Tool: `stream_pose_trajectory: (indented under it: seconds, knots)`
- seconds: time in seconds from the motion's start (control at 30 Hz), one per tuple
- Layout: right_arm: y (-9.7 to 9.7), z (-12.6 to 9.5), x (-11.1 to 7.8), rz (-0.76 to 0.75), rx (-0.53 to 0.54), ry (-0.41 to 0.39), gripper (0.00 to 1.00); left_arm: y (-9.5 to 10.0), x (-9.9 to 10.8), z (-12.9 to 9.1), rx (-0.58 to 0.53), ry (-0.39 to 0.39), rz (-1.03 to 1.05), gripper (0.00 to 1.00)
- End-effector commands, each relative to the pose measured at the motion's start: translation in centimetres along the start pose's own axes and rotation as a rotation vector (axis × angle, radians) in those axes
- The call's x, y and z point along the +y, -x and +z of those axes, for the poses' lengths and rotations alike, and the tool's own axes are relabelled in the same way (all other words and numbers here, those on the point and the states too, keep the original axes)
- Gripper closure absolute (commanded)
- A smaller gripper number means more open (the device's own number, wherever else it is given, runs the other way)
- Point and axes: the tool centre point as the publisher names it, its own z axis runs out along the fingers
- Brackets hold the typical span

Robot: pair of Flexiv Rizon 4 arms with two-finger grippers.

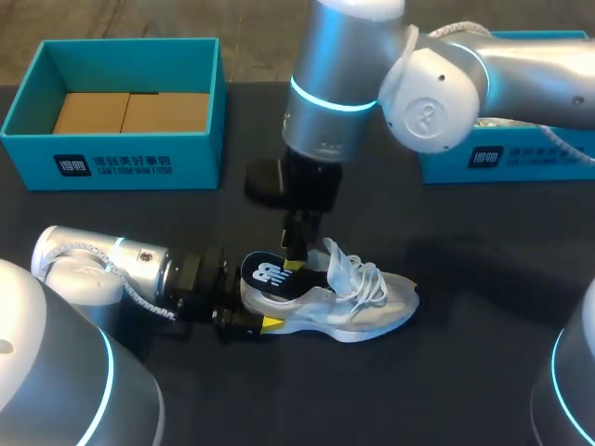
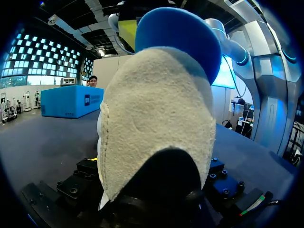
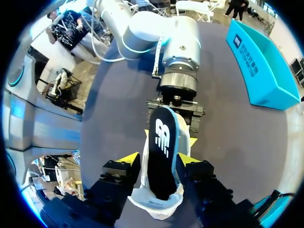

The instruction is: Take the shoe out of the shoebox, open the shoe tongue, remove and reinsert the insole, then place the shoe into the shoebox

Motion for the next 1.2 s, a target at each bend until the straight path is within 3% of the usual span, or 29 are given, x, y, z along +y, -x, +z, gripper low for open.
stream_pose_trajectory:
  seconds: [0.03, 0.27, 0.63, 0.77, 0.9, 0.97, 1.0, 1.2]
  knots:
    - [2.0, 0.3, -0.1, -0.014, 0.111, 0.025, 0.43, 0.0, 0.1, 0.0, -0.001, 0.001, -0.001, 1.00]
    - [3.0, 0.9, 0.0, -0.015, 0.231, 0.057, 0.55, 0.0, 0.1, 0.0, -0.001, 0.001, -0.001, 1.00]
    - [2.5, 1.9, -0.1, 0.013, 0.299, 0.083, 0.55, 0.0, 0.1, 0.0, -0.001, 0.001, -0.001, 1.00]
    - [2.2, 2.1, -0.2, 0.018, 0.304, 0.093, 0.60, 0.0, 0.1, 0.0, -0.001, 0.001, -0.001, 1.00]
    - [2.1, 2.3, -0.1, 0.022, 0.310, 0.094, 0.73, 0.0, 0.1, 0.0, -0.001, 0.001, -0.001, 1.00]
    - [2.0, 2.3, -0.1, 0.025, 0.311, 0.097, 0.96, 0.0, 0.1, 0.0, -0.001, 0.001, -0.001, 1.00]
    - [2.0, 2.3, -0.1, 0.028, 0.310, 0.098, 1.00, 0.0, 0.1, 0.0, -0.001, 0.001, -0.001, 1.00]
    - [2.1, 1.9, -0.6, 0.040, 0.307, 0.124, 1.00, 0.0, 0.1, 0.0, -0.001, 0.001, -0.001, 1.00]
